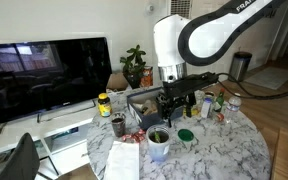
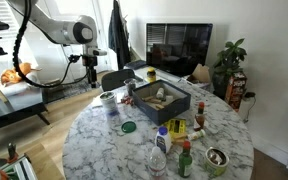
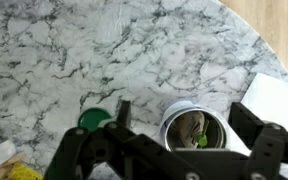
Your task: Put the silver and the plastic cups upside down on the table
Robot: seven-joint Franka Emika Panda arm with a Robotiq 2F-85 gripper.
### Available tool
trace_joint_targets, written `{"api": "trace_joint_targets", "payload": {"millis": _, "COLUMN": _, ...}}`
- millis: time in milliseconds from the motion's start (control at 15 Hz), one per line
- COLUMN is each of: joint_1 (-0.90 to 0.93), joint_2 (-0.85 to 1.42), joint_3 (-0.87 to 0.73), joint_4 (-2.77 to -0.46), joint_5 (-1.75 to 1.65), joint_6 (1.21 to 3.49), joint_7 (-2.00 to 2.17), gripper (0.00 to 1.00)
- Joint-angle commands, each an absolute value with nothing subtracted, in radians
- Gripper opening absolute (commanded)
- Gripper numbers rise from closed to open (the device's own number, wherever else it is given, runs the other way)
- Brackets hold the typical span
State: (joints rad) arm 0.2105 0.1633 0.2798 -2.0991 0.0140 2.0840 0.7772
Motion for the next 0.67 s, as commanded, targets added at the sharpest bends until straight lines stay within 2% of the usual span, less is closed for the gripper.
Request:
{"api": "trace_joint_targets", "payload": {"millis": 0, "joint_1": 0.238, "joint_2": 0.164, "joint_3": 0.249, "joint_4": -2.094, "joint_5": 0.019, "joint_6": 2.082, "joint_7": 0.773, "gripper": 1.00}}
{"api": "trace_joint_targets", "payload": {"millis": 600, "joint_1": 0.250, "joint_2": 0.304, "joint_3": 0.179, "joint_4": -2.066, "joint_5": 0.007, "joint_6": 2.343, "joint_7": 0.883, "gripper": 1.00}}
